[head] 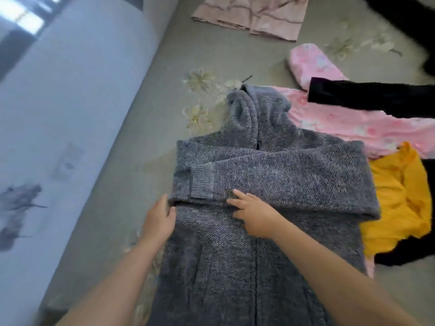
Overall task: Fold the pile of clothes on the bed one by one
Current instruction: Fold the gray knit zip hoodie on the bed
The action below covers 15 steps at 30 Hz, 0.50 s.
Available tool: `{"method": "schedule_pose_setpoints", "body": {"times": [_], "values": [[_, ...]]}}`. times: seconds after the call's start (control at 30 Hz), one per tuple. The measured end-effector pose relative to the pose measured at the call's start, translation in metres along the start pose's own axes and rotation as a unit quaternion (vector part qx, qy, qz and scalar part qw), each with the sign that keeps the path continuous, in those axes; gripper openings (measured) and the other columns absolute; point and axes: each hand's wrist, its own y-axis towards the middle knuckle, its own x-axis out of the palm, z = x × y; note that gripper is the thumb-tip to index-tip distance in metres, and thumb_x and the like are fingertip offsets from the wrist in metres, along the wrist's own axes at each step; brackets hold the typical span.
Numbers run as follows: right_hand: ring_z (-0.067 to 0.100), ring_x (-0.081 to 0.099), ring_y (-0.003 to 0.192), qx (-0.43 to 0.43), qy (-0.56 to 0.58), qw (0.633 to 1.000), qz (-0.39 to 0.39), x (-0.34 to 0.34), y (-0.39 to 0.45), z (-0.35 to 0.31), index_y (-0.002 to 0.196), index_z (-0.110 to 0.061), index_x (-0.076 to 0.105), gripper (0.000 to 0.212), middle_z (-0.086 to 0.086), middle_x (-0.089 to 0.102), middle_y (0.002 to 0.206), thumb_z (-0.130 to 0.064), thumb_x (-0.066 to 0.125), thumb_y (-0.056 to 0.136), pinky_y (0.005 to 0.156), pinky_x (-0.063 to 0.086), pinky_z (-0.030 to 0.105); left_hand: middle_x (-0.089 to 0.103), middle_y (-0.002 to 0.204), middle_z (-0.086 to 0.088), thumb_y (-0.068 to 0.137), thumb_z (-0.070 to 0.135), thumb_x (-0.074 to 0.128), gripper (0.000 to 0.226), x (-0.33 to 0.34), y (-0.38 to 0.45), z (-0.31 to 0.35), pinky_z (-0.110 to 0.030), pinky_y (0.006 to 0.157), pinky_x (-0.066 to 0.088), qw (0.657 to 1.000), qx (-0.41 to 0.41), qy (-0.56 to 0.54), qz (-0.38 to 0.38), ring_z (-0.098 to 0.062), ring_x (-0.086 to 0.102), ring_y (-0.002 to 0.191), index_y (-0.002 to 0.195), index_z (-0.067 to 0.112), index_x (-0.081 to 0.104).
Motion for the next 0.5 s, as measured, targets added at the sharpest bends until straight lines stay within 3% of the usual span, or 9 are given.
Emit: {"method": "schedule_pose_setpoints", "body": {"times": [0.23, 0.37, 0.5], "values": [[0.022, -0.019, 0.14, 0.261, -0.002, 0.965, 0.025, 0.033, -0.023, 0.031, 0.147, -0.022, -0.007, 0.062, 0.001, -0.016, 0.154, -0.017, 0.031, 0.098, 0.114, -0.009, 0.039, 0.036, 0.145, -0.009, 0.096, 0.036, 0.039, 0.057, 0.025, 0.06, 0.014, -0.039, 0.101, 0.036, 0.999, -0.005, -0.016, -0.029, -0.027, 0.039, 0.129, 0.144, 0.011, 0.02], [0.022, -0.017, 0.141, 0.297, 0.006, 0.955, 0.012, 0.033, -0.014, 0.037, 0.146, -0.021, -0.011, 0.06, 0.001, -0.017, 0.154, -0.022, 0.028, 0.1, 0.115, -0.005, 0.037, 0.053, 0.127, -0.011, 0.093, 0.045, 0.041, 0.054, 0.029, 0.096, 0.036, -0.036, 0.086, 0.045, 0.996, 0.003, 0.08, -0.047, -0.029, 0.052, 0.113, 0.13, 0.007, 0.039], [0.018, -0.017, 0.141, 0.312, 0.02, 0.949, 0.041, 0.034, 0.001, 0.034, 0.145, -0.013, -0.011, 0.057, 0.002, -0.016, 0.154, -0.007, 0.023, 0.1, 0.112, -0.011, 0.03, 0.053, 0.125, -0.013, 0.092, 0.038, 0.048, 0.049, 0.036, 0.116, 0.05, -0.034, 0.085, 0.042, 0.996, 0.014, 0.02, -0.084, -0.029, 0.051, 0.114, 0.126, 0.003, 0.043]]}}
